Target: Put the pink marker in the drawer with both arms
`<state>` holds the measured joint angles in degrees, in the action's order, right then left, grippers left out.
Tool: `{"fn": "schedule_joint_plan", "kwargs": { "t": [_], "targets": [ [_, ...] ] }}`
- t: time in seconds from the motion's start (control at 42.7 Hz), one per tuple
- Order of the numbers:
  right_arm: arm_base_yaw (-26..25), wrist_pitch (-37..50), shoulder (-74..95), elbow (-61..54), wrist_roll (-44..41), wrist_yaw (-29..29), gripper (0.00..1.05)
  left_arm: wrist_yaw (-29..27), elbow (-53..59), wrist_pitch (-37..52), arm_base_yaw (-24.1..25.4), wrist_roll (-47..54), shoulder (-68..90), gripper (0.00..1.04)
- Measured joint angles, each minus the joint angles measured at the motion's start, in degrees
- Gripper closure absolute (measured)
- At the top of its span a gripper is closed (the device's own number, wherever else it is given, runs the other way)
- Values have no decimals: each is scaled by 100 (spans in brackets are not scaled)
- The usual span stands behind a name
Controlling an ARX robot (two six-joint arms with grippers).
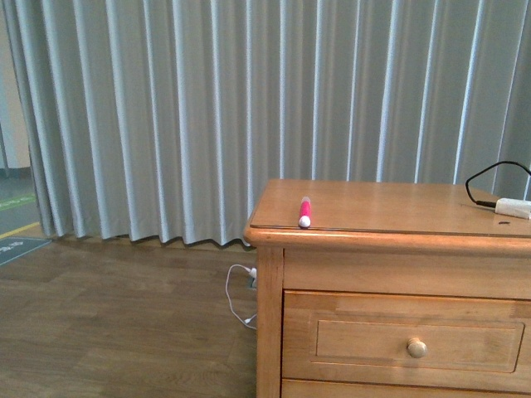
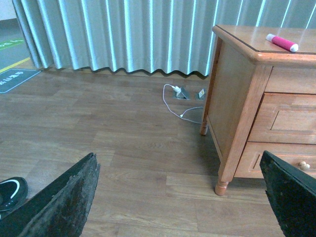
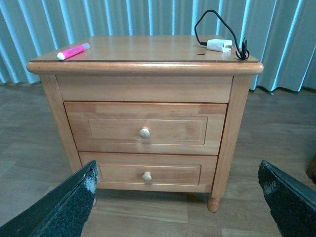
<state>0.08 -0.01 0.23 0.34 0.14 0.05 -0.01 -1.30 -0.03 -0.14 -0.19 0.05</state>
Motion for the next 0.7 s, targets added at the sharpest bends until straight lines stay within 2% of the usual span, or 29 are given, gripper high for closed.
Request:
{"fn": "schedule_joint_plan", "kwargs": {
  "t": [0.702],
  "targets": [
    [0,0,0,0,2,0,9,0,0,0,0,0,0,6]
  ]
}}
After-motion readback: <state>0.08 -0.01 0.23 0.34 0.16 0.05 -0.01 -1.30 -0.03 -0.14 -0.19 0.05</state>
